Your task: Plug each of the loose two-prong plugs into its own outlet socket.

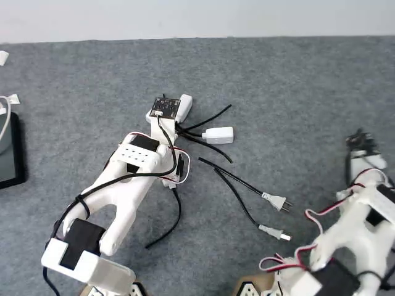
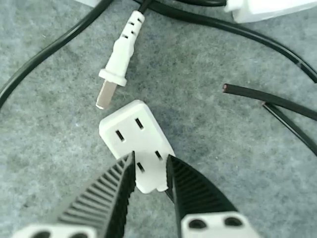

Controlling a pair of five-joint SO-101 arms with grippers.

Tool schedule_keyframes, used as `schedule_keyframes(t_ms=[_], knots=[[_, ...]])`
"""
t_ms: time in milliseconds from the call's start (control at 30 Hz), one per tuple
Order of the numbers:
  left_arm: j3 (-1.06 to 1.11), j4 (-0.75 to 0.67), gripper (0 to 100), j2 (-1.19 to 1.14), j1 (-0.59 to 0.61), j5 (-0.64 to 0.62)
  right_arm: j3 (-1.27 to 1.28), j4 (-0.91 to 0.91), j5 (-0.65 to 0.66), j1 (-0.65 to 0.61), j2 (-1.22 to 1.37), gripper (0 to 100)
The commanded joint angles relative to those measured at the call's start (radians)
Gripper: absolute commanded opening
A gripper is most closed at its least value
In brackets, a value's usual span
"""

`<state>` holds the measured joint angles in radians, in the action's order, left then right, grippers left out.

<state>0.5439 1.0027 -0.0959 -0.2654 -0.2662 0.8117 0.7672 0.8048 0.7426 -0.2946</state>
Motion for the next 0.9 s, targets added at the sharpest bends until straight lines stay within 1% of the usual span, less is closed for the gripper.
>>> schedule_keyframes(t_ms=[0, 133, 200, 300, 400, 567, 767, 867], knots=[[0.056, 0.029, 2, -0.051, 0.011, 0.014, -0.017, 0.05, -0.184, 0.031, -0.12, 0.9], [0.054, 0.029, 2, -0.049, 0.009, 0.015, -0.008, 0.157, -0.247, 0.024, -0.16, 0.9], [0.054, 0.028, 2, -0.049, 0.009, 0.015, 0.032, 0.17, -0.264, -0.007, -0.17, 0.9], [0.062, 0.023, 1, -0.02, 0.011, 0.017, 0.127, 0.114, -0.276, -0.067, -0.168, 0.9], [0.133, -0.035, 1, 0.043, 0.011, 0.017, 0.206, 0.044, -0.276, -0.107, -0.171, 0.9], [0.243, -0.106, 2, 0.167, 0.009, 0.015, 0.218, 0.045, -0.275, -0.117, -0.171, 0.9], [0.282, -0.11, 2, 0.242, 0.012, 0.015, 0.215, 0.045, -0.272, -0.117, -0.171, 0.9], [0.283, -0.109, 2, 0.264, 0.014, 0.015, 0.195, 0.062, -0.273, -0.143, -0.173, 0.9]])
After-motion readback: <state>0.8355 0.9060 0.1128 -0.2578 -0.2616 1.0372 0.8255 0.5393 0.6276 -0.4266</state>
